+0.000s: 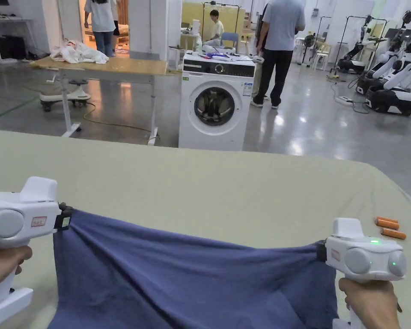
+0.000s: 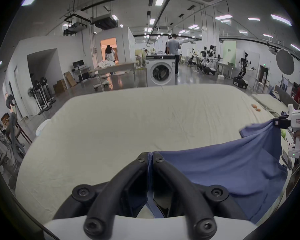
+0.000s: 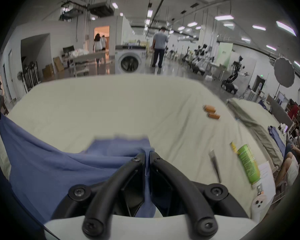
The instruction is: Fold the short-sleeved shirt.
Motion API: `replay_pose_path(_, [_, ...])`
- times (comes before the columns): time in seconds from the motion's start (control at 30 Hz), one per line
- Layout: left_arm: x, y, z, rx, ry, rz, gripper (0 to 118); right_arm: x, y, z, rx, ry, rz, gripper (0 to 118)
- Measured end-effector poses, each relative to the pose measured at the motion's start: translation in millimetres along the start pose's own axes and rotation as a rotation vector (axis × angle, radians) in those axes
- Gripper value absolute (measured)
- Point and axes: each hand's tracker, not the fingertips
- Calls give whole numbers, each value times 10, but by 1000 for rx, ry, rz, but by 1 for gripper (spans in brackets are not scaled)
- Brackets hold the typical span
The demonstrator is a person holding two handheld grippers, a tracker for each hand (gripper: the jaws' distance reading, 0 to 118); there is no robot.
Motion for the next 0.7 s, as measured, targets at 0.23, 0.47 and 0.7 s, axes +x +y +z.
replay_pose_path(0.23, [-129, 383, 703, 112, 23, -13, 0, 159, 619, 872, 193, 27, 8, 3])
replay_pose_path(0.47, [-276, 989, 1145, 206, 52, 0, 0, 74, 1430, 1647, 351, 16, 49, 3])
replay_pose_path(0.7, [-456, 1666, 1378, 282, 69, 32, 0, 96, 2157, 1911, 440, 12, 30, 3])
